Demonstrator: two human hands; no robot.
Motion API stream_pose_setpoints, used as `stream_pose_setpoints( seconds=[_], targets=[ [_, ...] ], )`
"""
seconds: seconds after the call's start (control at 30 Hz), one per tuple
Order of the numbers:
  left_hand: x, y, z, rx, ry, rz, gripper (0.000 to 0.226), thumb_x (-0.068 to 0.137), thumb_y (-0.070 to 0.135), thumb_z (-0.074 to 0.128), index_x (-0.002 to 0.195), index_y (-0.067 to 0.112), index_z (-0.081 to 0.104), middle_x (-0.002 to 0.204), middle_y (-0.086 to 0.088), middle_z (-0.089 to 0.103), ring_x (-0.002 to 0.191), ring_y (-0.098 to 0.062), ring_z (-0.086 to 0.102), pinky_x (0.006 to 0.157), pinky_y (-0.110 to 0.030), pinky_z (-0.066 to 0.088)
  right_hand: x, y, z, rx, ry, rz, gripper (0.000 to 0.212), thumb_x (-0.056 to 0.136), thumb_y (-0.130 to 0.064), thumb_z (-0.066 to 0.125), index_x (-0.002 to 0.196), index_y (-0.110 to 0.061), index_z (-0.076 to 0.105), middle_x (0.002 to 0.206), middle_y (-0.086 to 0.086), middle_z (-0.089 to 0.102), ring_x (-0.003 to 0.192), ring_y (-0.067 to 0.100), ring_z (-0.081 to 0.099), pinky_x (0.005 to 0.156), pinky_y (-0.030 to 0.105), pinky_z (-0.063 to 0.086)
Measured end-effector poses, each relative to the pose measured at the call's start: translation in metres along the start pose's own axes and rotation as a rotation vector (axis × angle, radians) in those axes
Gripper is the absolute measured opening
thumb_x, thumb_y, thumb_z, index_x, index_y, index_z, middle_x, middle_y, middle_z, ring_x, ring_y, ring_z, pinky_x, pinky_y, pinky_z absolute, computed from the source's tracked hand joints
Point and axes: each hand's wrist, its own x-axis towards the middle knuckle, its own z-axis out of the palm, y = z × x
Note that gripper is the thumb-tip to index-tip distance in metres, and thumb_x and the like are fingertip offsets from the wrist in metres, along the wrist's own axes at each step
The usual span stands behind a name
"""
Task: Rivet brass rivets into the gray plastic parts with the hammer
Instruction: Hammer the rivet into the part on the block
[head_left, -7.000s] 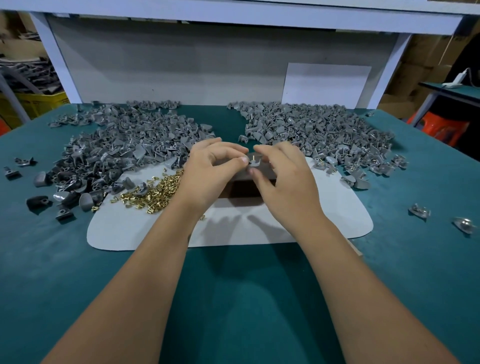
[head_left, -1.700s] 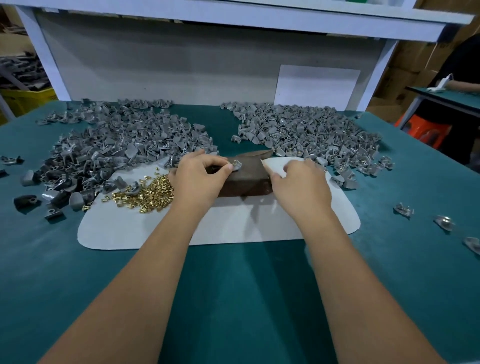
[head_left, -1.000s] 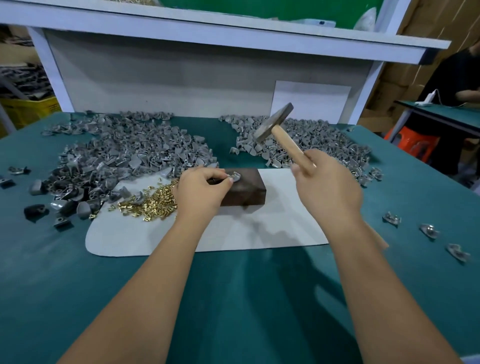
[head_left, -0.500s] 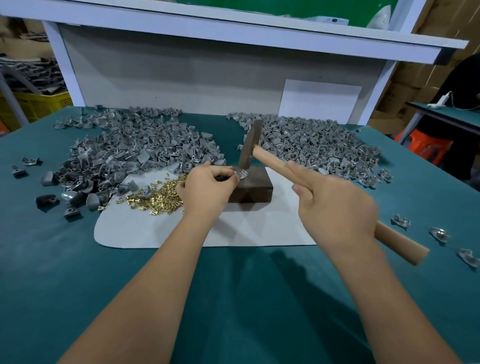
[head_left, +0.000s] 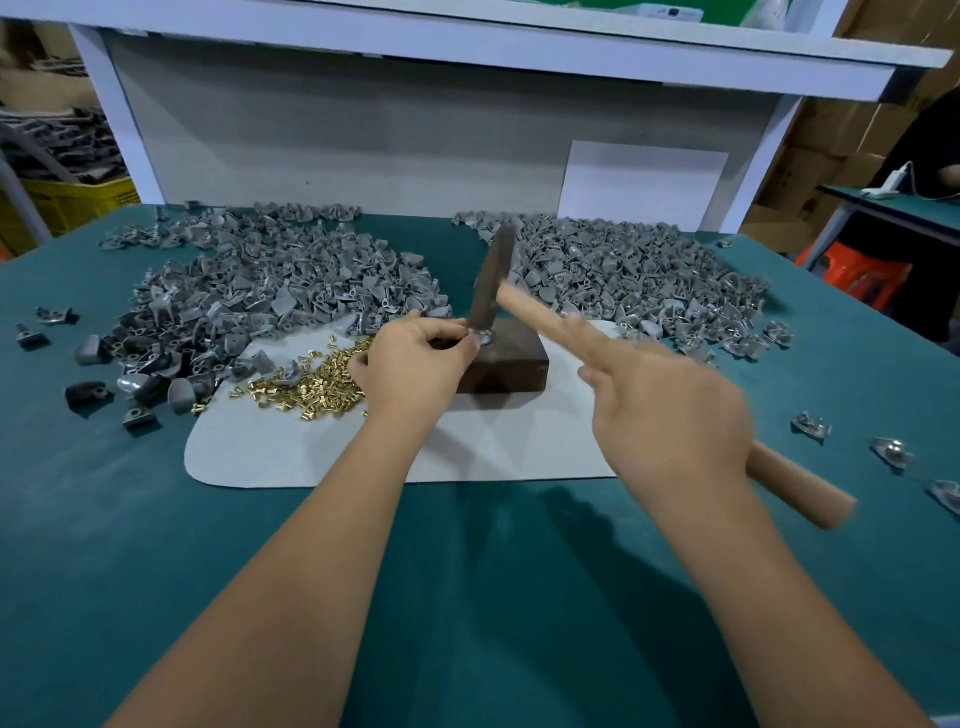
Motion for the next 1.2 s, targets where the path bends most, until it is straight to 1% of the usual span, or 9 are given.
stream_pose_setpoints(
  seconds=[0.23, 0.4, 0.53, 0.67, 0.83, 0.93, 1.03, 1.13, 1.2],
  targets=[
    [0.000, 0.001, 0.002, -0.004, 0.018, -0.019, 0.006, 0.081, 0.040, 0.076, 0.076, 0.036, 0.077, 0.093, 0.025, 0.068, 0.127, -0.007, 0.050, 0.091, -0.033, 0.014, 0.002, -0.002, -0.002, 0.074, 0.067, 0.048, 0.042, 0.098, -0.042, 0.041, 0.135, -0.058, 0.033, 0.071, -0.007, 0.041, 0.058, 0.022, 0.037, 0.045, 0.026, 0.014],
    [0.001, -0.002, -0.001, -0.049, -0.041, 0.019, 0.021, 0.082, 0.039, 0.074, 0.064, 0.045, 0.066, 0.100, 0.023, 0.071, 0.120, -0.009, 0.057, 0.110, -0.045, 0.029, 0.002, 0.005, 0.002, -0.026, -0.039, 0.008, 0.042, 0.099, -0.044, 0.038, 0.136, -0.061, 0.026, 0.075, -0.004, 0.045, 0.062, 0.021, 0.037, 0.049, 0.029, 0.022],
    [-0.002, 0.001, -0.004, -0.039, -0.025, -0.004, 0.006, 0.084, 0.040, 0.073, 0.088, 0.036, 0.077, 0.112, 0.022, 0.069, 0.129, -0.008, 0.050, 0.113, -0.044, 0.020, 0.014, 0.009, 0.003, 0.303, 0.021, 0.103, 0.038, 0.097, -0.038, 0.047, 0.133, -0.051, 0.043, 0.081, -0.005, 0.057, 0.067, 0.022, 0.046, 0.058, 0.032, 0.039],
    [0.001, 0.003, -0.009, -0.066, -0.100, -0.029, 0.016, 0.088, 0.039, 0.070, 0.072, 0.043, 0.071, 0.102, 0.025, 0.064, 0.128, -0.011, 0.049, 0.115, -0.046, 0.022, 0.037, 0.010, 0.012, 0.433, 0.034, 0.134, 0.015, 0.097, -0.028, 0.048, 0.109, -0.027, 0.057, 0.084, 0.000, 0.061, 0.070, 0.027, 0.051, 0.056, 0.035, 0.039],
    [0.003, 0.003, -0.010, -0.124, -0.117, -0.021, 0.028, 0.090, 0.034, 0.069, 0.065, 0.046, 0.064, 0.095, 0.026, 0.063, 0.112, 0.000, 0.047, 0.115, -0.048, 0.024, 0.048, -0.001, 0.037, 0.294, -0.184, 0.235, 0.020, 0.100, -0.031, 0.043, 0.114, -0.017, 0.044, 0.083, 0.004, 0.051, 0.075, 0.029, 0.046, 0.062, 0.035, 0.034],
    [0.003, 0.003, -0.010, -0.138, -0.121, -0.026, 0.030, 0.090, 0.033, 0.068, 0.063, 0.046, 0.064, 0.091, 0.029, 0.059, 0.108, 0.003, 0.039, 0.115, -0.047, 0.020, 0.044, -0.001, 0.051, 0.223, -0.261, 0.207, 0.017, 0.098, -0.029, 0.044, 0.103, -0.014, 0.051, 0.089, 0.008, 0.059, 0.075, 0.028, 0.045, 0.064, 0.033, 0.034],
    [0.004, 0.002, -0.013, -0.147, -0.130, -0.013, 0.027, 0.090, 0.033, 0.069, 0.066, 0.045, 0.066, 0.099, 0.024, 0.064, 0.110, 0.002, 0.041, 0.114, -0.048, 0.023, 0.041, -0.002, 0.053, 0.162, -0.213, 0.161, 0.021, 0.096, -0.028, 0.046, 0.098, -0.014, 0.061, 0.097, 0.010, 0.064, 0.079, 0.030, 0.050, 0.064, 0.031, 0.034],
    [0.003, 0.001, -0.012, -0.133, -0.129, -0.004, 0.026, 0.089, 0.036, 0.069, 0.066, 0.046, 0.066, 0.104, 0.022, 0.067, 0.115, -0.007, 0.052, 0.112, -0.052, 0.028, 0.039, -0.004, 0.054, 0.029, -0.113, 0.073, 0.027, 0.094, -0.027, 0.048, 0.102, -0.012, 0.068, 0.107, 0.012, 0.058, 0.100, 0.033, 0.051, 0.075, 0.036, 0.039],
    [0.003, 0.000, -0.012, -0.155, -0.134, 0.002, 0.018, 0.089, 0.034, 0.070, 0.073, 0.041, 0.072, 0.105, 0.021, 0.069, 0.119, -0.013, 0.055, 0.111, -0.051, 0.031, 0.038, -0.006, 0.056, 0.170, 0.030, -0.004, 0.026, 0.094, -0.028, 0.051, 0.105, -0.015, 0.070, 0.105, 0.008, 0.058, 0.102, 0.029, 0.049, 0.083, 0.036, 0.038]
  ],
)
